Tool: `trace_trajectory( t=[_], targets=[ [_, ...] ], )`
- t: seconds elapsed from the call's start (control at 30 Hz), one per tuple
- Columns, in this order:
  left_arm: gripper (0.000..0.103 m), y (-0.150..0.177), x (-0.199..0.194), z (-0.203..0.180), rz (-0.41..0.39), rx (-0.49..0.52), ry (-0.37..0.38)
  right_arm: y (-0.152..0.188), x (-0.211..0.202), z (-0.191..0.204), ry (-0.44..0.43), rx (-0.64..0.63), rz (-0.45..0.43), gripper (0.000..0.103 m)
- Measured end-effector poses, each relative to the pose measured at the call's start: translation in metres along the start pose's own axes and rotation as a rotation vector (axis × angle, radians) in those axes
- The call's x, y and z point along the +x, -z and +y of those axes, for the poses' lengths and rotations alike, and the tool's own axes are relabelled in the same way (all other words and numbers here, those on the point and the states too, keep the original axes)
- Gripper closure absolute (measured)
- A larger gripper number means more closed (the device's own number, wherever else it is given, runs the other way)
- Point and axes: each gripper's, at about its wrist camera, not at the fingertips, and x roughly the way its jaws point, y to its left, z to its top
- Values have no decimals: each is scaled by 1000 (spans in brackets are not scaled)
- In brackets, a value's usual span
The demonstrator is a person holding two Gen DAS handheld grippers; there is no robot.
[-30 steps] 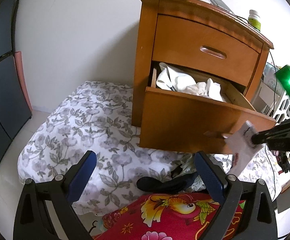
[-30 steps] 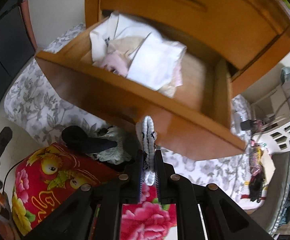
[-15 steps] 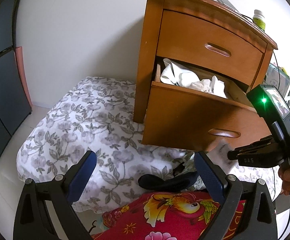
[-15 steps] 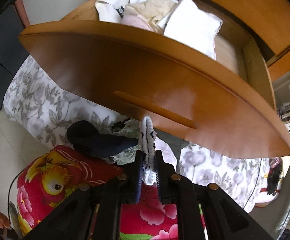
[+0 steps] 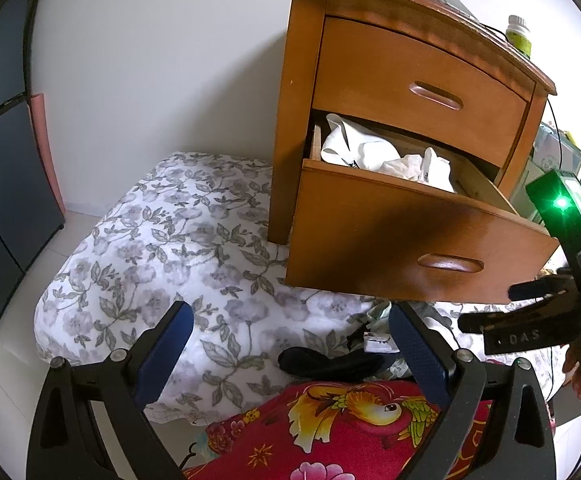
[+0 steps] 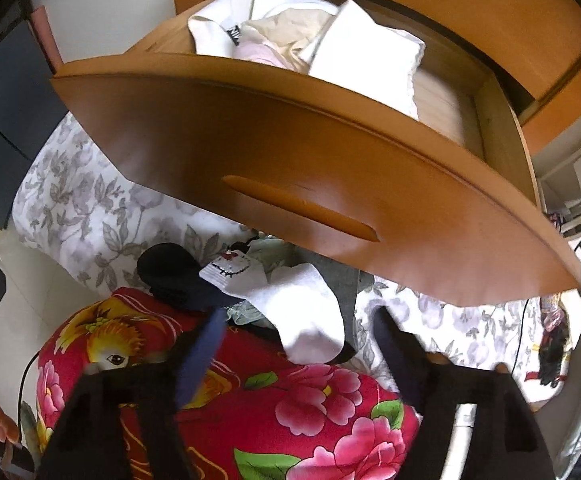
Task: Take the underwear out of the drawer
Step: 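Lower the white sock onto the garment pile and open the right gripper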
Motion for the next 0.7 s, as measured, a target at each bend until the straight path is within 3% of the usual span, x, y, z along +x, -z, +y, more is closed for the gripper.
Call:
trace_trajectory(
  t=[0.07, 0.13, 0.43, 0.7],
  targets=[
    [5, 0, 1, 0, 3, 1, -5, 3, 1, -3, -12, 18, 3, 3],
    [5, 1, 2, 0, 7, 5, -10, 6, 3, -3, -20, 28, -5, 0],
    [5, 2, 2, -4, 11, 33, -4, 21, -9, -5, -31, 75, -78, 0],
    [5, 1, -3, -7, -15, 41, -3, 47, -43, -11, -96, 157, -294, 0]
  ],
)
